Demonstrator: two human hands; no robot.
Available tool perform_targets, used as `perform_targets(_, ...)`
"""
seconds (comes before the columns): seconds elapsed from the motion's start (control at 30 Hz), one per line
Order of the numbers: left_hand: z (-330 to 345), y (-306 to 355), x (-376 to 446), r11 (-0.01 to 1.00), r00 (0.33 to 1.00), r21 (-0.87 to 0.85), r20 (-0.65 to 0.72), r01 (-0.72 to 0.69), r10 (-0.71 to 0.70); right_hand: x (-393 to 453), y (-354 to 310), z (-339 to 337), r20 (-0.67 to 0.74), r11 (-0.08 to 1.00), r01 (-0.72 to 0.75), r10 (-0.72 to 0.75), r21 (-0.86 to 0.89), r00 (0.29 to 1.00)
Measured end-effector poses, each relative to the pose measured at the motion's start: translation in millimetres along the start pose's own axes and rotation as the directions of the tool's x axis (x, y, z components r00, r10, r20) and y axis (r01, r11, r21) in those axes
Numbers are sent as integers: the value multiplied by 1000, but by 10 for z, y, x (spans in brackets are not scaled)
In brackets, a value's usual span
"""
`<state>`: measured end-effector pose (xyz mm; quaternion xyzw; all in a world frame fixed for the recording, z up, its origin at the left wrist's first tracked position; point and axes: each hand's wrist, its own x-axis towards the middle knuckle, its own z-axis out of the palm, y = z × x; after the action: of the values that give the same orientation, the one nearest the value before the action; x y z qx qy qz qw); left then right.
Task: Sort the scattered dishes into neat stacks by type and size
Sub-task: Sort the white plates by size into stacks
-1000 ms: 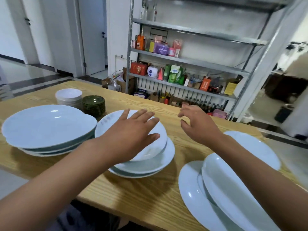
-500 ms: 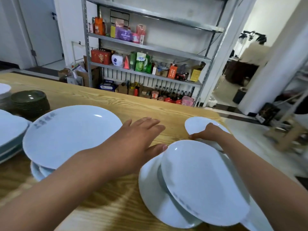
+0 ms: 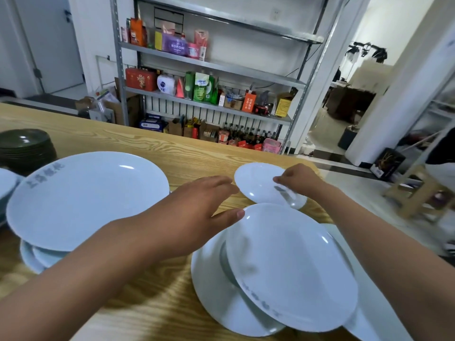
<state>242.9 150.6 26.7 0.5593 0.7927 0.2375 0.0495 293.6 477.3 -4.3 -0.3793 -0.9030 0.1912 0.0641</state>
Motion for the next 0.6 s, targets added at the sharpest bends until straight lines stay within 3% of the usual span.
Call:
perform_targets(0.07,28,-3,36,999,1000,-50,-5,21,-22,57,51,46,-86,985,-13,28,170,996)
perform_targets(0.13,45,45,69,972,996,-217,6,86,-87,80,72,91,-115,973,-106,132,205,985)
perform_targets(0.2,46,109,129,907,988,-394,20,150,-154,79,53,137,-9,937,-266,275,226,961)
perform_targets(0.27,60,113,275,825,971,-520,42,221,-234,103,6,149,81,932,-322,312,169,946)
perform_targets(0.37,90,57,593,771,932,-538,86,342,-353,158,-71,145,92,949,-293,283,113,955)
perform_targets(0.5,284,-9,935,640,777,-452,251,621,-577,255,-161,132,121,932,-305,286,197,951)
perform_targets(0.6,450,-23,1164,552,696,-436,319,710,-643,317,-178,131,143,922,-333,309,198,940)
